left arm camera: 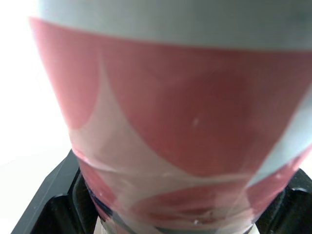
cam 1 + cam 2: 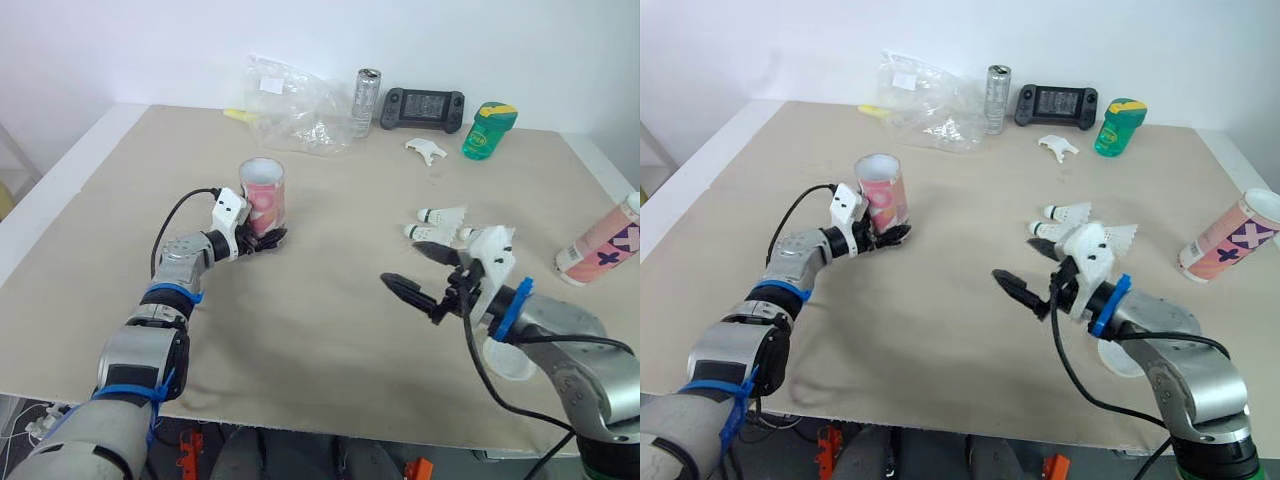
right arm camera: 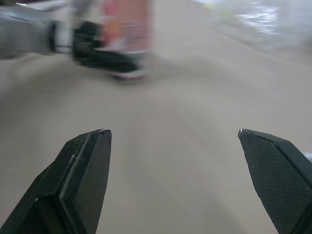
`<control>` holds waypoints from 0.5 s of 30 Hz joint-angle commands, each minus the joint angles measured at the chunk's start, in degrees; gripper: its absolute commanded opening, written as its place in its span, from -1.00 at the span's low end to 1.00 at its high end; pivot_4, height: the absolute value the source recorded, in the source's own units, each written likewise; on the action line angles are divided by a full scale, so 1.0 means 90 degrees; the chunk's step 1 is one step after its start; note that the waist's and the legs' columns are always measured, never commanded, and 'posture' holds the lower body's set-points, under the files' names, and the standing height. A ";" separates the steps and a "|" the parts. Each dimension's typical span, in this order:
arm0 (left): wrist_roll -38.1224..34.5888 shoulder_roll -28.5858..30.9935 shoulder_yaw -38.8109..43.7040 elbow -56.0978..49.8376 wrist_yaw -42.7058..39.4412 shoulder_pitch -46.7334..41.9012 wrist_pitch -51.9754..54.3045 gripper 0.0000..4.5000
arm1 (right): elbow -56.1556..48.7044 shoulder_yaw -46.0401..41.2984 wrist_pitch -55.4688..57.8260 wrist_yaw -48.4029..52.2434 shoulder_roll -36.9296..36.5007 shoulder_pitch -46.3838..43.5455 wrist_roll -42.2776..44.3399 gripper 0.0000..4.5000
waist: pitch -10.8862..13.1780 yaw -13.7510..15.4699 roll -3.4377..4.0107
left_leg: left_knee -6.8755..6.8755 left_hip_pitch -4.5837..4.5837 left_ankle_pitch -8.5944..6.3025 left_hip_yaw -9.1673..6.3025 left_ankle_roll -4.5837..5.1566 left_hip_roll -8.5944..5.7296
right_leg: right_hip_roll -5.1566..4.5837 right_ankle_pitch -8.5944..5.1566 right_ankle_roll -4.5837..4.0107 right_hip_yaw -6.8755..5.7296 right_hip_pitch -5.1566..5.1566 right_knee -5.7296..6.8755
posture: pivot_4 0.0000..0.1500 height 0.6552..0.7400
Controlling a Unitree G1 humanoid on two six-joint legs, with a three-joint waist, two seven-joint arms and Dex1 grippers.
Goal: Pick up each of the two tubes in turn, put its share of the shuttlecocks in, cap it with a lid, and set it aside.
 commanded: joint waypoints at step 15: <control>-0.0462 0.3053 -0.2726 -0.4771 -0.4004 0.0523 0.1493 0.62 | 0.2617 0.0049 -0.0396 -0.0178 0.0267 -0.1068 -0.0980 1.00 | 0.0010 -0.0084 0.0009 | -0.0014 0.0026 0.0026 0.0006 0.0019 0.0021 | 0.0020 0.0003 0.0004 0.0005 -0.0002 0.0013 | 1.00 0.99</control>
